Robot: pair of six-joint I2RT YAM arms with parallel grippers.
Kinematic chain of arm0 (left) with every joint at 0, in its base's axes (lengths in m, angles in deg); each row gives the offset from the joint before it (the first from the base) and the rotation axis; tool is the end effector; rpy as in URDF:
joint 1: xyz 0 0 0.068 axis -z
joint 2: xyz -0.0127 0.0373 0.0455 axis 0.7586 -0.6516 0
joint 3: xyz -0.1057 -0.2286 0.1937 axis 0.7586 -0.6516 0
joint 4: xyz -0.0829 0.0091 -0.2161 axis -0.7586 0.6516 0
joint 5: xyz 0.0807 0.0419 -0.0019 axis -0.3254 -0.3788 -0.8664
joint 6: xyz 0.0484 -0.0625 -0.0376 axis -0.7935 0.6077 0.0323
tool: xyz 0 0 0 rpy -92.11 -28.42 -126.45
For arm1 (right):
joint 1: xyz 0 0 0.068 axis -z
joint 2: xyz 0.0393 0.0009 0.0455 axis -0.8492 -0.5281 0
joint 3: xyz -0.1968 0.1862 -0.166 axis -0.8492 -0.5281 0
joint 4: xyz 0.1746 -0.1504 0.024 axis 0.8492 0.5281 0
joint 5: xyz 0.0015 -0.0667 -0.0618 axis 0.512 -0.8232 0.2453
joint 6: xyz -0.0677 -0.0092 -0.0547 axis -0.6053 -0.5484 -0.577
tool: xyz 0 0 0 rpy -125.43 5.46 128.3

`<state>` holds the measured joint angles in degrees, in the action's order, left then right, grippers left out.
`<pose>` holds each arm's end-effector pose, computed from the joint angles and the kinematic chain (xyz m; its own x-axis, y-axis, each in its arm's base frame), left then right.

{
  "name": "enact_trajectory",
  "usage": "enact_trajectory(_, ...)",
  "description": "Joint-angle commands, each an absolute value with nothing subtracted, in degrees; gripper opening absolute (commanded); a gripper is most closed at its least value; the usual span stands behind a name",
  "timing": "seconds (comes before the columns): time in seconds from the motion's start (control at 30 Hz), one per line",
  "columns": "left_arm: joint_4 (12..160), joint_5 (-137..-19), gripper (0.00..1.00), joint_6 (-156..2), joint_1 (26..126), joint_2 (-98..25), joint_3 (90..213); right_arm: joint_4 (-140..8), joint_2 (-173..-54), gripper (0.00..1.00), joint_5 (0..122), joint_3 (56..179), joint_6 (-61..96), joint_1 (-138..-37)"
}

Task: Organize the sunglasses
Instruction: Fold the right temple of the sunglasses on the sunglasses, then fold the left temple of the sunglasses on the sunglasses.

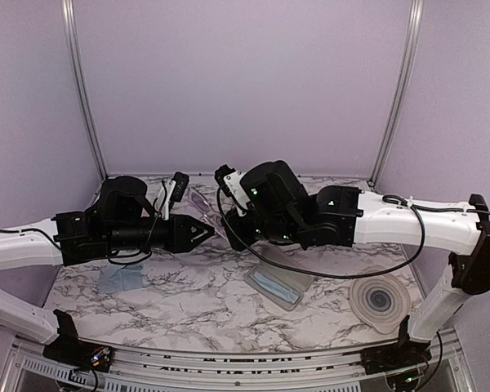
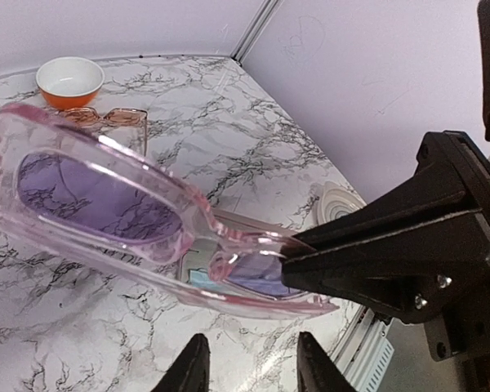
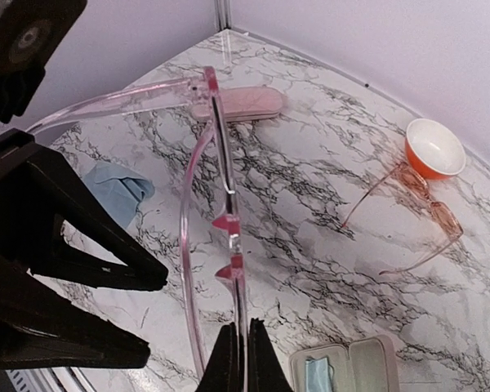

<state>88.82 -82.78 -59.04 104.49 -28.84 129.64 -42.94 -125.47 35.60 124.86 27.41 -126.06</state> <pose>0.1484 -0.2213 0.3475 -0.5732 -0.0367 -0.8186 0.6551 0.5796 -0.4846 0.1650 0.3435 0.3634 -0.4233 -0.3197 -0.8477 -0.6938 0.7161 0.0765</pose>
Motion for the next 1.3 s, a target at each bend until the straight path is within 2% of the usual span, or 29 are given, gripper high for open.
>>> enact_trajectory(0.0,89.65,-81.81,0.45,-58.5,104.62,-26.41,131.52,-42.1,-125.49,0.0,31.13,126.11,30.57,-124.94)
enact_trajectory(0.17,91.67,-81.35,0.56,-58.13,104.63,-23.79,131.55,-42.37,-124.75,0.0,30.92,125.02,30.73,-123.43)
enact_trajectory(0.33,95.55,-83.22,0.75,-58.11,104.61,-20.83,132.85,-41.54,-123.87,0.0,29.6,124.27,30.28,-122.46)
enact_trajectory(0.47,99.28,-86.35,0.82,-58.29,104.56,-18.14,134.77,-41.4,-122.53,0.0,28.82,122.8,29.71,-122.2)
enact_trajectory(0.57,102.17,-88.87,0.83,-58.93,104.6,-16.81,136.98,-41.88,-121.21,0.0,28.85,121.31,29.31,-122.19)
enact_trajectory(0.77,110.07,-99.83,0.82,-60.02,104.33,-16.03,140.57,-43.28,-118.02,0.0,29.53,118.33,27.78,-122.19)
enact_trajectory(0.97,113.36,-102.46,0.61,-59.12,101.61,-16.53,140.68,-45.15,-114.5,0.0,30.85,115.39,25.12,-122.51)
enact_trajectory(1.27,114.67,-101.52,0.46,-58.48,100.34,-21.21,140.74,-47.76,-112.01,0.0,31.41,114.12,20.59,-125.35)
